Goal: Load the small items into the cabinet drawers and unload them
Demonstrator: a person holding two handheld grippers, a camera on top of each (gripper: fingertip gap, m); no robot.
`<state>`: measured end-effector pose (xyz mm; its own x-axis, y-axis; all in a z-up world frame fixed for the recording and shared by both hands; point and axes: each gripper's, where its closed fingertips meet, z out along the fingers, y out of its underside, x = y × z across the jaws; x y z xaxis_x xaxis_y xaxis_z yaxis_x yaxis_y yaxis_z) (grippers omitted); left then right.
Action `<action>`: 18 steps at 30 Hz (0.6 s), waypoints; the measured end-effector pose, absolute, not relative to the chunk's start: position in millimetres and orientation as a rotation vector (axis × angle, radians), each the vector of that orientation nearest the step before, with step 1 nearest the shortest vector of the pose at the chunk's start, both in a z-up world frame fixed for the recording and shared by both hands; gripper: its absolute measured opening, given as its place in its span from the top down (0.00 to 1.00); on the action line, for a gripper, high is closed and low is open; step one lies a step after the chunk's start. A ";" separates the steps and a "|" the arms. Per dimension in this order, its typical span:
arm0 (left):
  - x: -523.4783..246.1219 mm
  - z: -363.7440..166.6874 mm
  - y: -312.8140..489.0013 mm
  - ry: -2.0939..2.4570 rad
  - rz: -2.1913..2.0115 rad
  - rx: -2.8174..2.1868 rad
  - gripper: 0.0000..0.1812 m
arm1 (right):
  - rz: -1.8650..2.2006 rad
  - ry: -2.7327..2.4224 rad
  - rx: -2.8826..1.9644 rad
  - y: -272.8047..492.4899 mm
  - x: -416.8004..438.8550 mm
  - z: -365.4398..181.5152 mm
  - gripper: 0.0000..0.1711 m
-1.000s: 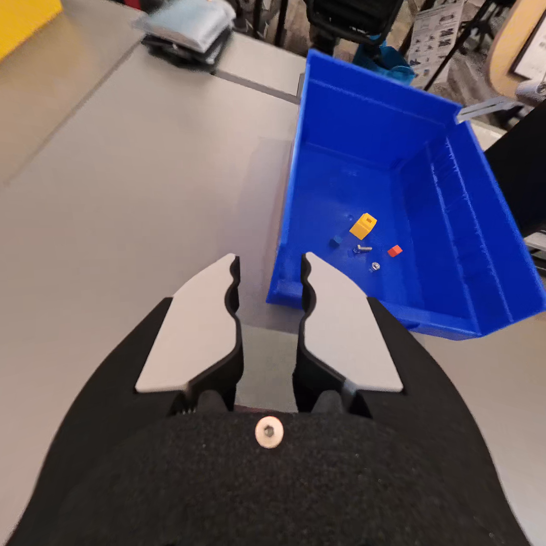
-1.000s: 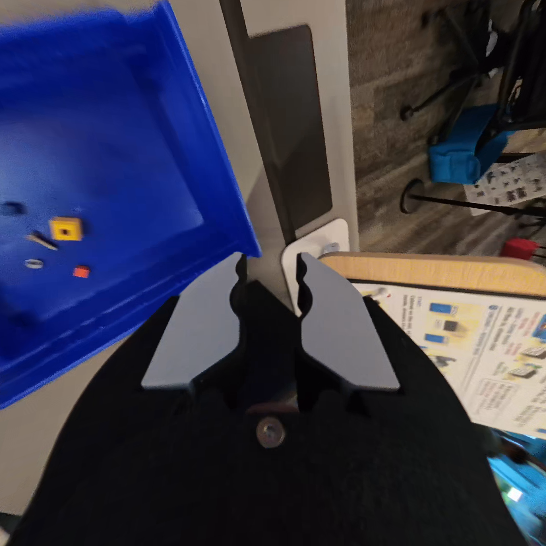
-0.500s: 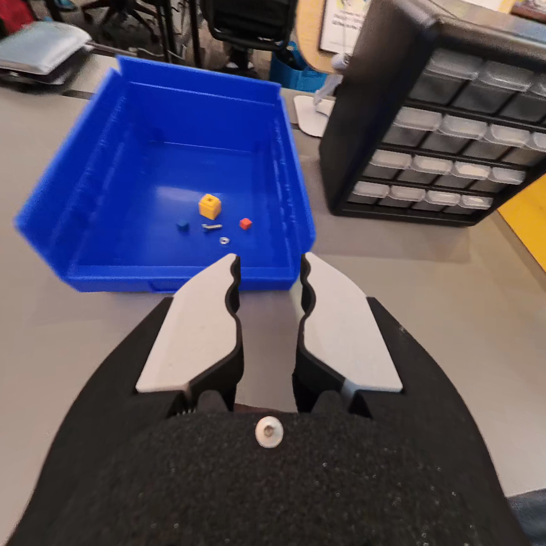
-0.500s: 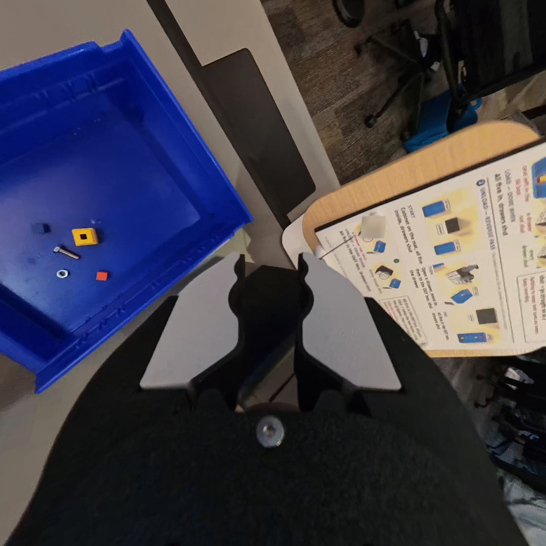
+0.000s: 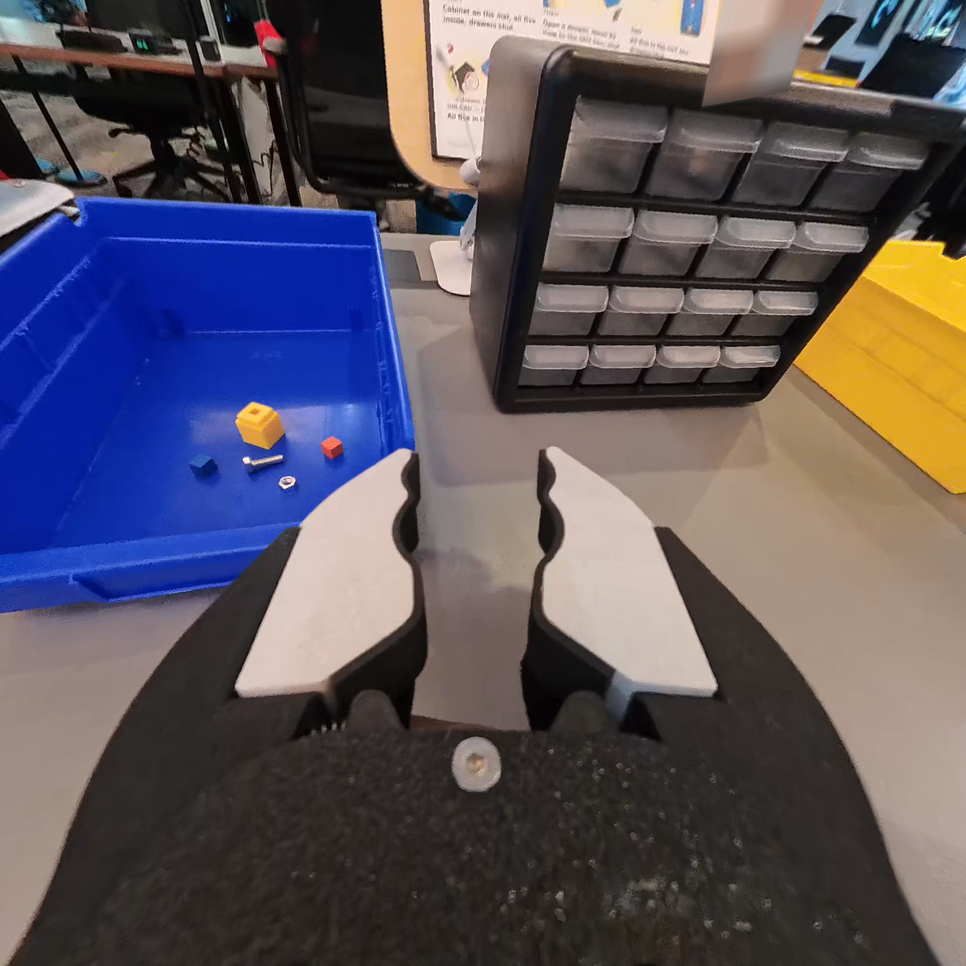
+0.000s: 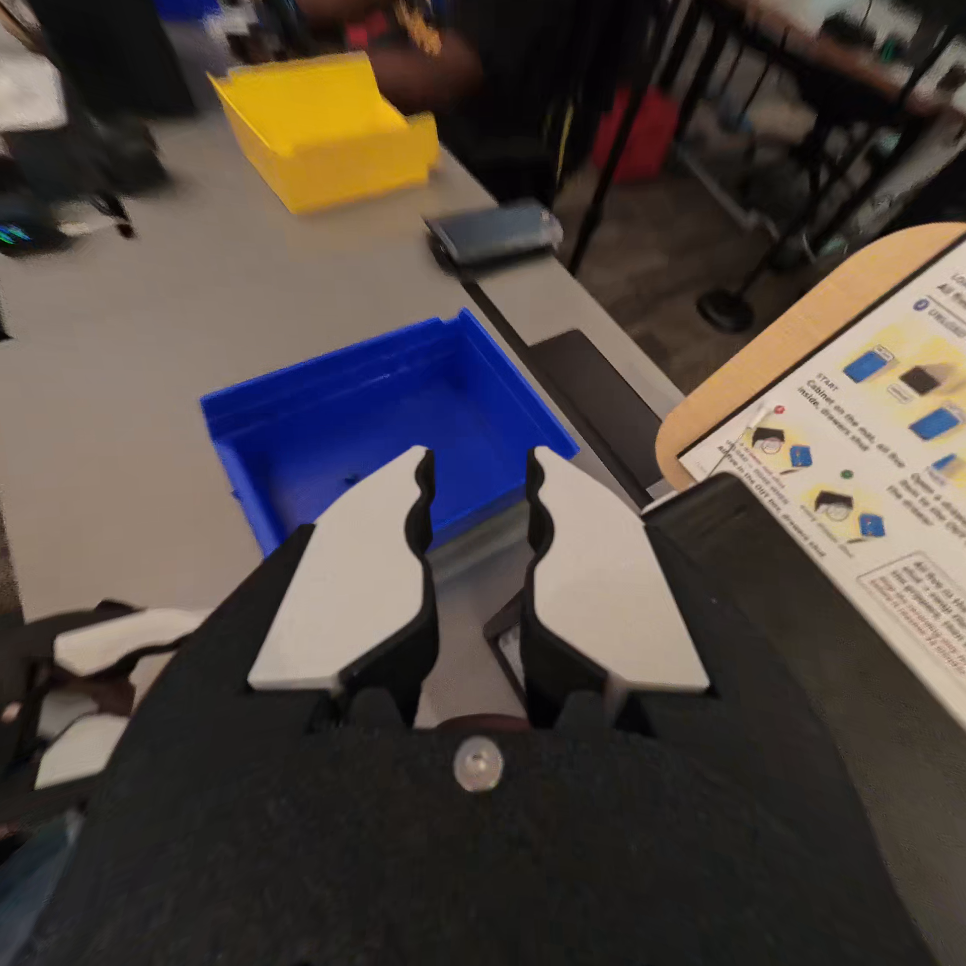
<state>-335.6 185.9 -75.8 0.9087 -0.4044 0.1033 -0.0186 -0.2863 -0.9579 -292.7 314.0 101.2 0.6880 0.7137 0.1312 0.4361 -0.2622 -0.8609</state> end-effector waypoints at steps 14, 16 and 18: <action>-325.1 -87.2 178.8 0.390 -0.445 -1.743 0.65 | 0.274 -0.354 -1.756 120.1 -57.8 -100.0 0.77; -324.0 -83.8 176.5 0.393 -0.457 -1.735 0.65 | 0.322 -0.345 -1.791 112.0 -53.1 -101.1 0.74; -325.3 -80.7 176.0 0.390 -0.454 -1.717 0.65 | 0.332 -0.293 -1.796 104.1 -44.9 -105.5 0.74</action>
